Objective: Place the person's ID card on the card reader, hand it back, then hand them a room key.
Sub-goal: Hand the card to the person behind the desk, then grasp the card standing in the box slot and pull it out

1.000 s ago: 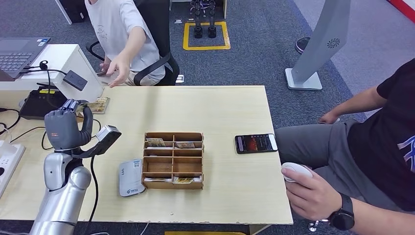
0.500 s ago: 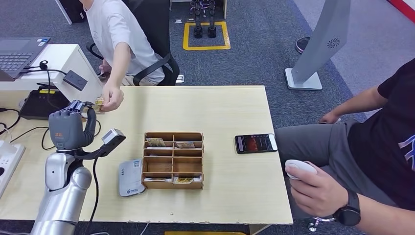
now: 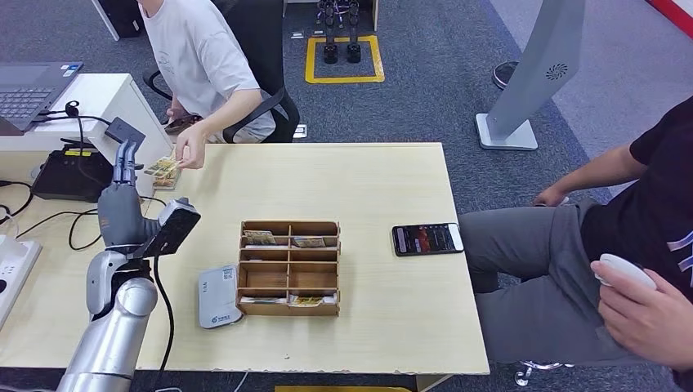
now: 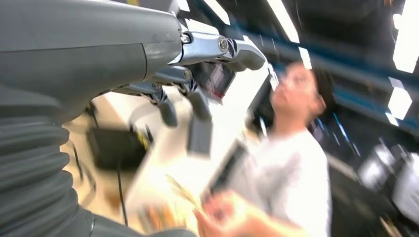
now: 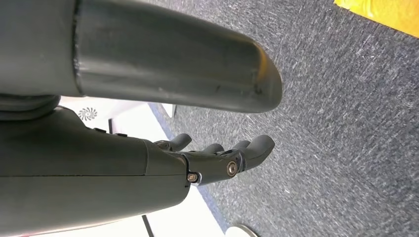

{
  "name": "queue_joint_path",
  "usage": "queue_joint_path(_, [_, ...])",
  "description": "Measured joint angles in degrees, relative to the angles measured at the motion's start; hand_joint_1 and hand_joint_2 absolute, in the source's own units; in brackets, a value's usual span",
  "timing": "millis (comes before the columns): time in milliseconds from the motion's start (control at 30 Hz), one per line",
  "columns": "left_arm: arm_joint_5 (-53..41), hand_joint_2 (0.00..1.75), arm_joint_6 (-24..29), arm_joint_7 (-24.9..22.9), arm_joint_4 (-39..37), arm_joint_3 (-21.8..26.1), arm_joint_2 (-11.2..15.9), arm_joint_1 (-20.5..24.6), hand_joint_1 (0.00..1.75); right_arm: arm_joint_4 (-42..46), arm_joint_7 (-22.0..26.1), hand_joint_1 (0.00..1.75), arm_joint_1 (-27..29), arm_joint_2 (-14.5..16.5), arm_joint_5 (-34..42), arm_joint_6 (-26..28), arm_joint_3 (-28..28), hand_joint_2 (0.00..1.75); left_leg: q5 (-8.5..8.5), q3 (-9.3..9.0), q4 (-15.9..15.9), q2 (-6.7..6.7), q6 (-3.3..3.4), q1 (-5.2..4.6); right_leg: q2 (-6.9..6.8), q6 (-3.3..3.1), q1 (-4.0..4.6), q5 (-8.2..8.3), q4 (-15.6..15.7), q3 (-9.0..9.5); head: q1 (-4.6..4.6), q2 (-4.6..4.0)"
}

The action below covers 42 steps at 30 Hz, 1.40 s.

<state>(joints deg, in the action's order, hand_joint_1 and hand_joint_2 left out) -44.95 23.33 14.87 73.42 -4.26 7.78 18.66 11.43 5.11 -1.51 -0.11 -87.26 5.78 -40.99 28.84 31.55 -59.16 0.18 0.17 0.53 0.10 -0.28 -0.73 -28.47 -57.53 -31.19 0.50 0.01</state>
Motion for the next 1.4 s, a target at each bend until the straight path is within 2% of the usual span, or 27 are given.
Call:
queue_joint_path(100, [2.97,1.75,-6.73,0.21,6.41,-2.99,1.06,-4.99,0.00,-0.02,0.00,0.00,0.40,0.02,0.76,0.02,-0.67,0.00,0.03,0.03,0.00,0.06,0.00,0.00,0.06,0.01,0.00,-0.01,0.00,-0.06,0.00,-0.01])
queue_joint_path(333, [2.81,1.75,-12.94,1.58,18.76,-7.29,3.77,-14.52,0.00,-0.02,-0.01,0.00,1.03,0.03,1.73,-0.01,-2.19,0.00,0.05,0.09,0.01,0.09,-0.01,0.00,0.08,0.02,0.00,-0.03,0.01,-0.12,0.01,-0.01])
queue_joint_path(500, [-4.21,1.75,-14.82,1.85,25.24,-12.77,6.64,-19.86,0.00,0.00,0.75,0.00,1.20,0.16,2.15,0.04,-3.29,0.00,0.05,0.10,0.01,0.05,-0.01,0.00,0.04,0.03,0.00,-0.03,0.01,-0.12,-0.01,0.00])
queue_joint_path(867, [-13.06,1.75,-14.60,-1.74,27.53,-21.25,10.72,-20.75,0.00,0.03,0.72,0.00,1.14,0.37,1.94,0.07,-4.71,0.00,0.03,0.08,0.00,0.03,-0.01,0.00,0.03,0.03,0.00,0.00,0.01,-0.09,0.00,-0.01])
queue_joint_path(1100, [-21.87,1.75,-11.48,-6.07,22.73,-26.79,10.51,-19.12,0.00,0.19,-0.03,0.00,0.98,0.37,1.25,-0.09,-5.34,0.00,0.03,0.08,0.00,0.04,0.00,-0.01,0.03,0.03,-0.01,0.00,0.01,-0.10,0.00,-0.01])
queue_joint_path(1400, [-20.87,1.75,-11.11,-7.37,17.53,-28.39,9.90,-18.15,0.00,0.25,0.35,0.00,0.86,0.37,0.86,0.02,-5.72,0.00,0.03,0.08,0.00,0.03,-0.01,0.00,0.03,0.04,0.00,0.01,0.01,-0.11,0.01,-0.01])
